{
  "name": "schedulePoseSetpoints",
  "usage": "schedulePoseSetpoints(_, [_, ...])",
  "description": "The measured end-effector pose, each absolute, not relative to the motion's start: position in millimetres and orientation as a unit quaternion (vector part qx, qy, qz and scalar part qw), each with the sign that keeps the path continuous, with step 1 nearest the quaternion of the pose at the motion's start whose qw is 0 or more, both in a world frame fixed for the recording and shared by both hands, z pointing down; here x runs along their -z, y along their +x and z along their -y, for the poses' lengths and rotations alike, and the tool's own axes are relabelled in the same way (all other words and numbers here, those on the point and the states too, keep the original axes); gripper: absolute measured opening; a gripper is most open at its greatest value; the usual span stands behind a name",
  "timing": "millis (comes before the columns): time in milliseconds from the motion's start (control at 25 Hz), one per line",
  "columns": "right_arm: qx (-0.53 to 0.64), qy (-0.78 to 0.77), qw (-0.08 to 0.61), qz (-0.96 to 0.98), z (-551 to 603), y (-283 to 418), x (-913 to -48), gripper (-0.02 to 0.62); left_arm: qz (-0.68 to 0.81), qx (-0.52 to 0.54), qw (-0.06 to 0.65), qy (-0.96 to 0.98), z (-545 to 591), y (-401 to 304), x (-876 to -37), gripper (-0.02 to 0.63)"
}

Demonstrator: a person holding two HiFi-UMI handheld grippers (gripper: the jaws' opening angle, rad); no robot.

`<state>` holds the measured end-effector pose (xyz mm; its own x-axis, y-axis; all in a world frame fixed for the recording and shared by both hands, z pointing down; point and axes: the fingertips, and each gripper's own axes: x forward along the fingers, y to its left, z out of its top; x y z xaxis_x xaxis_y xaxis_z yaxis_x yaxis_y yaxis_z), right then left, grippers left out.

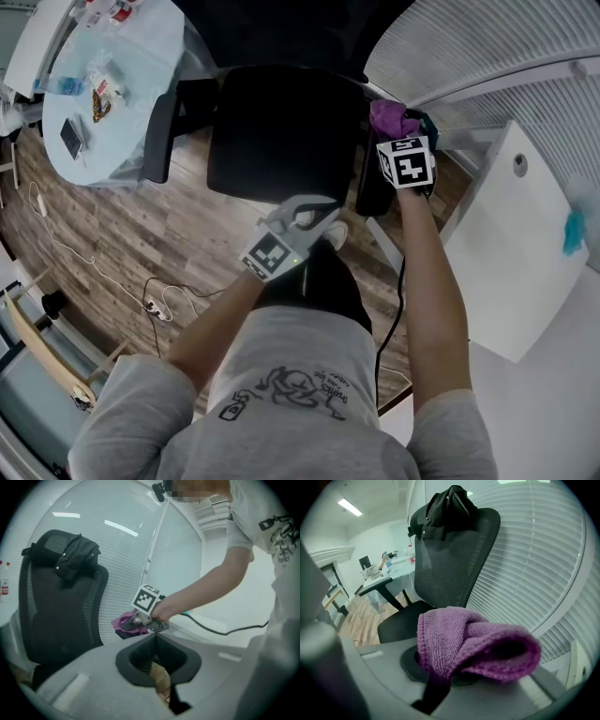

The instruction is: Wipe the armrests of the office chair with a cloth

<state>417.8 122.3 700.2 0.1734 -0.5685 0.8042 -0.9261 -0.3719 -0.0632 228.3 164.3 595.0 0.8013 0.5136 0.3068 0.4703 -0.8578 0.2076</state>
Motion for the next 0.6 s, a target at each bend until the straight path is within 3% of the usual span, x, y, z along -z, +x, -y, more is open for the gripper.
schedulePoseSetpoints(600, [-0.373,0.743,0.232,0.504,-165,365,-690,0.029,-0.262,-0.173,0.060,0.947,-172,222,-583,0.002])
